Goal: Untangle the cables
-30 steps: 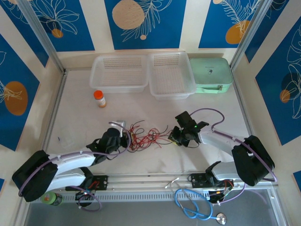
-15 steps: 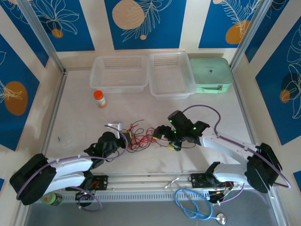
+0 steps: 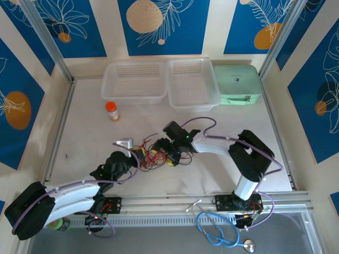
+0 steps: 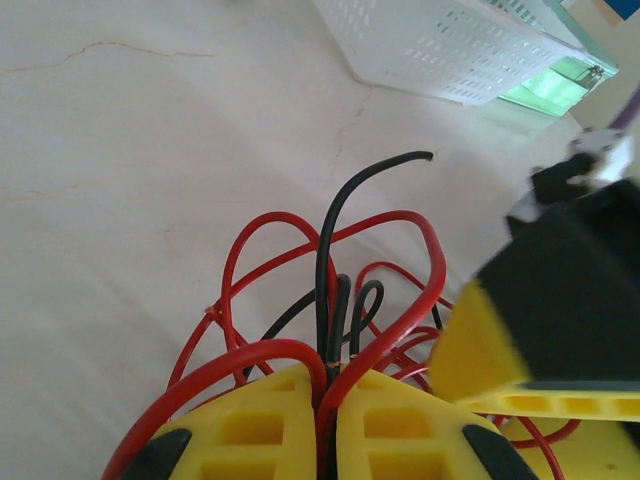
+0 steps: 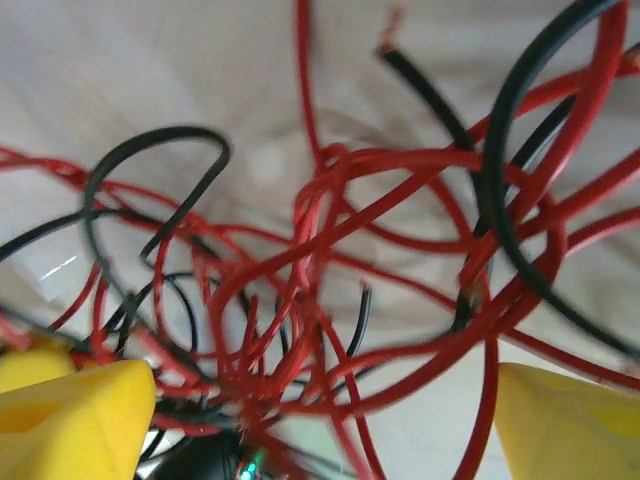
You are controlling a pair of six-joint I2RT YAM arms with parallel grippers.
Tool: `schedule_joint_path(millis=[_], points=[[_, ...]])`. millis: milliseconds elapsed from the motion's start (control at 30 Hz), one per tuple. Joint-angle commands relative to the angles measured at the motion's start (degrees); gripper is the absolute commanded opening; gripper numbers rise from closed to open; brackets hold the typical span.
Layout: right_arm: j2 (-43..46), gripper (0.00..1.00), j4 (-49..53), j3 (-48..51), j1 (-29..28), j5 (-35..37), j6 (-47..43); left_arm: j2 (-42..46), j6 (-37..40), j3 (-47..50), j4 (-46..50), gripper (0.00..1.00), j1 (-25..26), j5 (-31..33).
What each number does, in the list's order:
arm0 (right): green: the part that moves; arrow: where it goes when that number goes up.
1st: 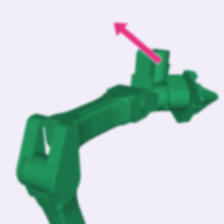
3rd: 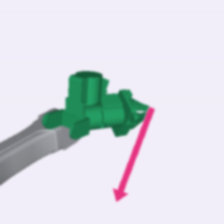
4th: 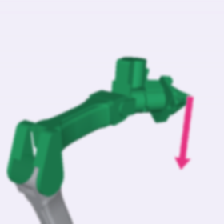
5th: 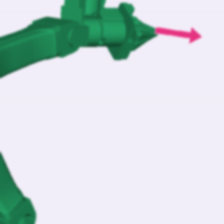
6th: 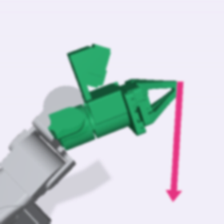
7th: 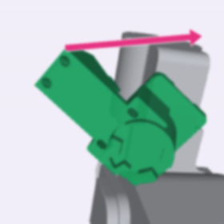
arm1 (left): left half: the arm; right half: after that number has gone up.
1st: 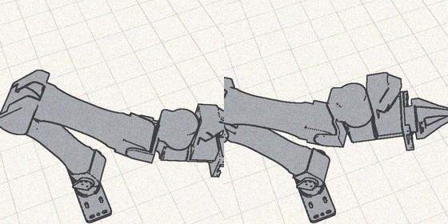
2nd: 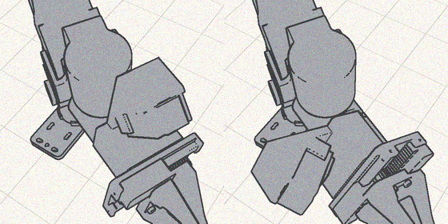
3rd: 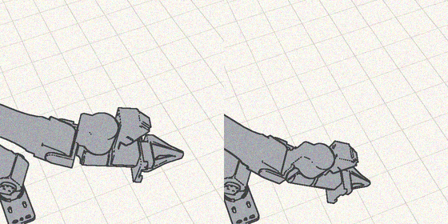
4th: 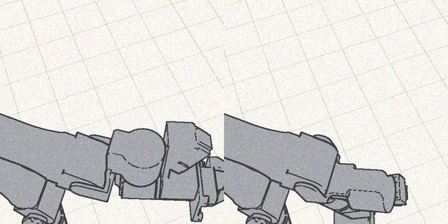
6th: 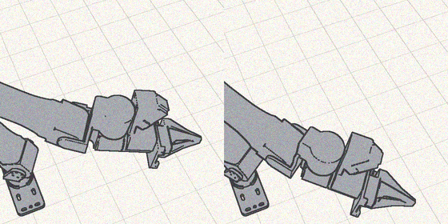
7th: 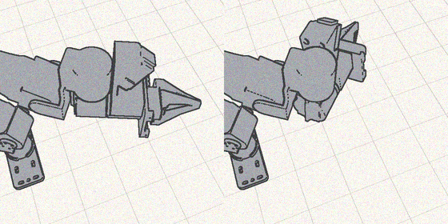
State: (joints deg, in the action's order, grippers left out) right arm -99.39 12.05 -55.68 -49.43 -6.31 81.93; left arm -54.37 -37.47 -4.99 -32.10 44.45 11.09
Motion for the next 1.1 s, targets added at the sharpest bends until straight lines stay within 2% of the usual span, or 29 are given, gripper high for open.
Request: schedule_joint_path(millis=[0, 67, 167, 267, 533, 733, 767, 933, 1067], points=[[-3.71, 0.71, -2.88, -2.9, -0.61, -1.86, 3.33, 0.68, -0.98, 0.78, -0.66, 0.0, 0.45, 1.12], [-5.07, 0.57, -2.94, -3.88, -0.67, -1.93, 3.17, 0.68, -1.04, 0.77, -0.84, 0.0, 0.41, 0.96], [-4.74, 0.25, -2.51, -3.59, -0.36, -0.81, 3.03, 0.89, -1.34, 0.76, -1.12, 0.0, 0.45, 0.87], [-2.6, 0.0, -1.04, -1.51, 0.61, 1.27, 2.56, 1.34, -1.74, 0.87, -1.05, 0.0, 0.42, 1.29], [8.63, 0.0, 3.89, 9.0, 5.31, 9.37, 1.29, 1.4, -2.78, 0.91, 1.64, 0.0, 0.47, 4.75], [17.63, 0.0, 9.3, 14.58, 7.8, 15.95, -0.14, -2.59, -3.44, -0.38, 2.13, 0.0, 0.39, 5.66], [18.86, 0.0, 9.92, 15.44, 8.07, 16.76, -0.21, -3.94, -3.32, -0.91, 2.13, 0.04, 0.47, 5.52], [22.16, 0.0, 9.86, 19.34, 8.93, 17.69, 0.04, -12.37, -3.95, -2.67, -2.35, 0.41, 0.39, 2.16], [23.12, 0.0, 9.21, 21.38, 9.0, 17.71, -0.7, -16.75, -4.41, -4.52, -6.09, 0.57, 0.47, -2.42]])
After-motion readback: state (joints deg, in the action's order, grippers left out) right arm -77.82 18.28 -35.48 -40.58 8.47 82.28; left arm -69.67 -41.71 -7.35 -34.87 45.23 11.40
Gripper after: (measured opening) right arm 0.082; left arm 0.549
